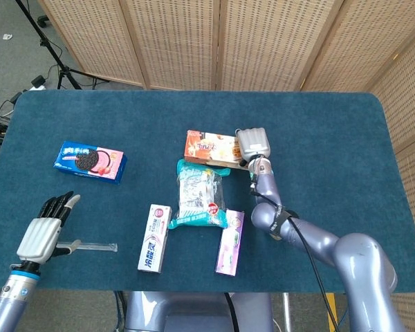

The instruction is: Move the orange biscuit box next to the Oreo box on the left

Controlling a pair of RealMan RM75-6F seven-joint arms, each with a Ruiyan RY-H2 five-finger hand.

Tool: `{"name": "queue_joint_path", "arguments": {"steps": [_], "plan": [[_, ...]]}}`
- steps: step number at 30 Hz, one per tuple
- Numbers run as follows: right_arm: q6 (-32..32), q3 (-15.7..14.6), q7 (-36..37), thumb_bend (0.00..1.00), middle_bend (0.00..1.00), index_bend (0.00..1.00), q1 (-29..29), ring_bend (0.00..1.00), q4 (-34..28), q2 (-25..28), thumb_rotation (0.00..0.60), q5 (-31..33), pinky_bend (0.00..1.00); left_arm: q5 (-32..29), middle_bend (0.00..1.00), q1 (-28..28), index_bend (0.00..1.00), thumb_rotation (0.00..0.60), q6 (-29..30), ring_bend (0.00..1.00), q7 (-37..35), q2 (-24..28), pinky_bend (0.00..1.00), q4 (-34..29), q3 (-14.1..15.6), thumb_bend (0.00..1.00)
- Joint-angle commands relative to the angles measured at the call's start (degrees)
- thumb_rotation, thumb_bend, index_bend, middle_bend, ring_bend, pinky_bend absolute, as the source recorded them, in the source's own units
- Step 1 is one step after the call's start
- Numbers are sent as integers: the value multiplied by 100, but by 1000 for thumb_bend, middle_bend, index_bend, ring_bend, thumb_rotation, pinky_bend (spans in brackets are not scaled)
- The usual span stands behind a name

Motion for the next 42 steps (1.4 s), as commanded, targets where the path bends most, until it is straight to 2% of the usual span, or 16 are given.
{"name": "queue_joint_path", "arguments": {"steps": [1, 9, 13, 19, 22, 30, 36, 42], "plan": [[-13, 105, -117, 131, 425, 551, 178, 323, 255, -223, 600, 191, 425, -2, 0, -3, 0, 600, -8, 0, -39, 25, 0, -18, -1, 221], [-162, 215, -203, 131, 419, 551, 390, 323, 749, -548, 600, 290, 425, -3, 0, -21, 0, 600, -65, 0, -130, 56, 0, -19, 11, 221], [-221, 240, -174, 126, 334, 528, 387, 273, 857, -645, 600, 279, 425, -32, 0, -35, 0, 600, -112, 0, -147, 51, 0, -4, 15, 221], [-319, 362, -120, 62, 92, 282, 303, 43, 824, -683, 600, 521, 381, -16, 0, -31, 0, 600, -88, 0, -143, 53, 0, -19, 15, 221], [-372, 422, -36, 53, 8, 185, 269, 0, 745, -641, 600, 545, 327, -3, 0, -33, 0, 600, -95, 0, -145, 55, 0, -28, 27, 221], [-293, 443, 251, 53, 0, 143, 170, 0, 482, -476, 600, 281, 223, 1, 0, -38, 0, 600, -100, 0, -163, 64, 0, -36, 28, 221], [-157, 399, 417, 53, 0, 65, 57, 0, 404, -394, 600, 100, 107, 32, 0, -27, 0, 600, -63, 0, -181, 78, 0, -65, 32, 221], [42, 302, 472, 53, 0, 58, -179, 0, 167, -56, 600, -53, 76, 46, 0, -26, 0, 600, -78, 0, -182, 84, 0, -82, 54, 222]]}}
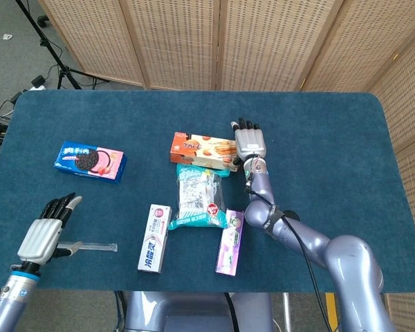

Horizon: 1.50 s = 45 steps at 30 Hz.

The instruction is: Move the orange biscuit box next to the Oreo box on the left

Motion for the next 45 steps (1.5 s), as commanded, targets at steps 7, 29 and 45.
{"name": "queue_joint_path", "arguments": {"steps": [7, 29, 45], "plan": [[558, -138, 824, 53, 0, 58, -811, 0, -1335, 947, 600, -1015, 64, 26, 0, -5, 0, 600, -13, 0, 28, -15, 0, -35, 24, 222], [3880, -2089, 4841, 53, 0, 58, -4623, 0, -3618, 2665, 600, -6418, 57, -134, 0, -26, 0, 600, 0, 0, 704, -460, 0, 104, -17, 231], [4141, -2418, 4734, 2, 0, 0, -5372, 0, -2665, 2845, 600, -6959, 0, -732, 0, -764, 0, 600, -680, 0, 1300, -765, 0, 479, -632, 226]]}}
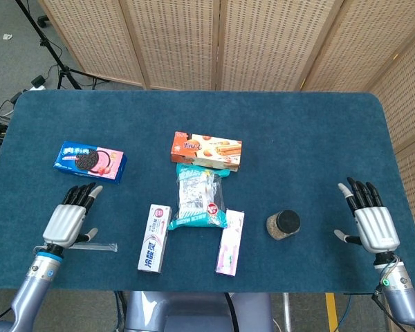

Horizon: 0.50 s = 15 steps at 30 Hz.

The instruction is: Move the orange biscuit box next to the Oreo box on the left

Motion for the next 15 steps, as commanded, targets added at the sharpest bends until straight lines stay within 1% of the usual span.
{"name": "queue_joint_path", "arguments": {"steps": [1, 5, 9, 12, 15], "plan": [[-54, 82, -17, 2, 0, 0, -52, 0, -18, 34, 600, 34, 0, -161, 0, -162, 0, 600, -143, 0, 104, -32, 0, 42, -141, 225], [-44, 201, 77, 2, 0, 0, -111, 0, -43, 81, 600, 42, 0, -406, 0, -438, 0, 600, -386, 0, 230, -21, 0, -3, -364, 220], [-115, 267, 153, 2, 0, 0, -149, 0, -36, 94, 600, 71, 0, -822, 0, -833, 0, 600, -870, 0, 121, 131, 0, -201, -737, 220], [-166, 304, 221, 2, 0, 0, -172, 0, -30, 101, 600, 32, 0, -1506, 0, -1374, 0, 600, -1596, 0, 38, 374, 0, -259, -1170, 221], [-194, 322, 260, 2, 0, 0, -184, 0, -26, 102, 600, -11, 0, -2128, 0, -1858, 0, 600, -2204, 0, 144, 525, 0, -121, -1394, 227]]}}
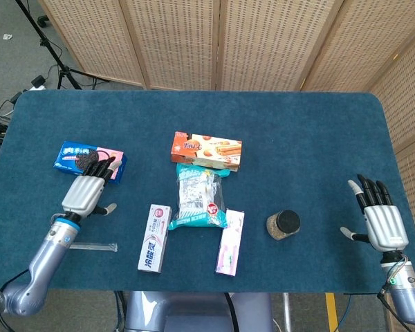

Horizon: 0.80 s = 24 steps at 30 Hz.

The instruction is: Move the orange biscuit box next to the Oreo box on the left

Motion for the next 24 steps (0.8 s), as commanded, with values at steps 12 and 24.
{"name": "queue_joint_path", "arguments": {"steps": [12, 24], "plan": [[-343, 137, 395, 2, 0, 0, -34, 0, 136, -7, 600, 32, 0, -3459, 0, -3314, 0, 600, -2596, 0, 803, -107, 0, 2111, -159, 237], [-682, 289, 1180, 2, 0, 0, -26, 0, 446, -24, 600, 100, 0, -4864, 0, -5234, 0, 600, -4651, 0, 169, -1585, 0, 5176, 748, 239]]}}
